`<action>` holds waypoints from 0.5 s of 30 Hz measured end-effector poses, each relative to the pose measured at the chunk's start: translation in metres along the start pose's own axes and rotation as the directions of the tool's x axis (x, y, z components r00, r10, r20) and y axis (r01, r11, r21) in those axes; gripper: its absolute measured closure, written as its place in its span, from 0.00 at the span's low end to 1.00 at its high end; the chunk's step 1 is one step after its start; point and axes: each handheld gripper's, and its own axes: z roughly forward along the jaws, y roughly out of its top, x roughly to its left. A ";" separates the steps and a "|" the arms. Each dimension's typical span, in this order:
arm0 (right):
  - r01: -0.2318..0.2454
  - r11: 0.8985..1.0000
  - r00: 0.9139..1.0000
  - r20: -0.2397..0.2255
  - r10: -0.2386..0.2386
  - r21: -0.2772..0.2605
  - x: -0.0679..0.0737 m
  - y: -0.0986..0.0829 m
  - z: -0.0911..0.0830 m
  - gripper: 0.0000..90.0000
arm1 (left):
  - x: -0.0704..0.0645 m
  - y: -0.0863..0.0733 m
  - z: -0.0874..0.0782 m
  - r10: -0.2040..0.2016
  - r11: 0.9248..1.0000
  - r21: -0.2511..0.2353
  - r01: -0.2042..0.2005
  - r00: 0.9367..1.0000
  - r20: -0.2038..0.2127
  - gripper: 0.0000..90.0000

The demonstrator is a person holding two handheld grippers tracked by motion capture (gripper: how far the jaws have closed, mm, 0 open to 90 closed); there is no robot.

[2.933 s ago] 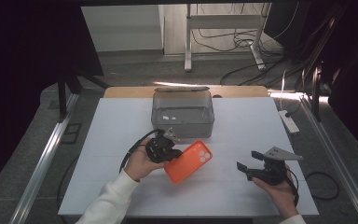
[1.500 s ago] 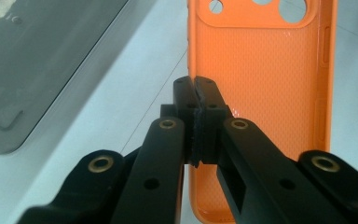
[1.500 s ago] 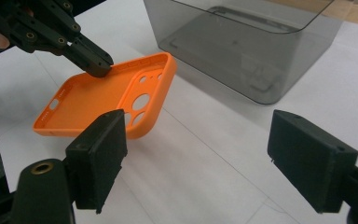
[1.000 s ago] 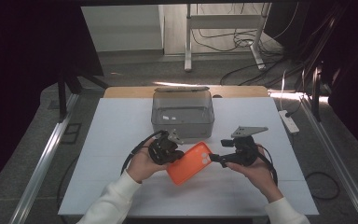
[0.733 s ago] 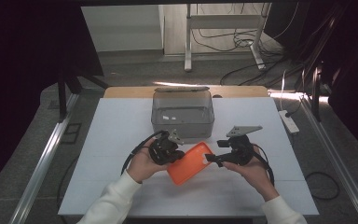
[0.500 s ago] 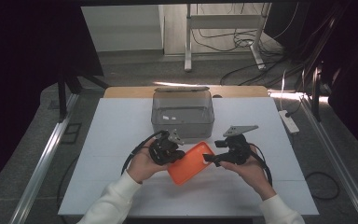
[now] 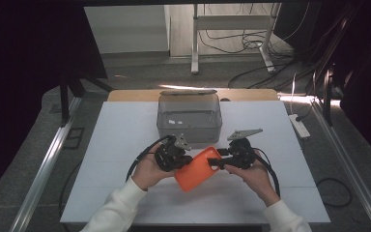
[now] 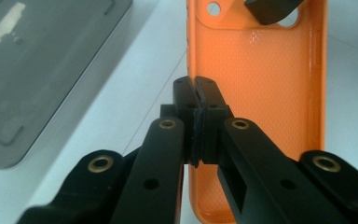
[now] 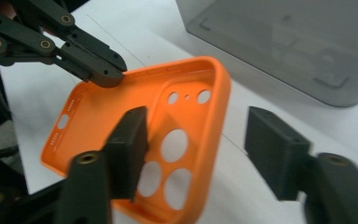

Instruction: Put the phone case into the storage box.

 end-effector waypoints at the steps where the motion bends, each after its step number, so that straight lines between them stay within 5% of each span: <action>1: 0.000 1.000 1.000 0.000 0.000 0.000 0.000 0.000 0.000 0.52 | 0.000 0.000 0.000 0.000 1.000 0.000 0.000 1.000 0.000 0.98; 10: -0.043 0.999 0.999 -0.026 0.042 -0.032 -0.003 0.000 -0.004 0.85 | -0.002 0.000 -0.003 0.008 1.000 -0.009 -0.008 1.000 -0.015 0.97; 15: -0.093 0.993 0.994 -0.059 0.089 -0.071 -0.007 -0.001 -0.009 0.90 | -0.004 0.001 -0.005 0.020 0.999 -0.026 -0.020 1.000 -0.017 0.97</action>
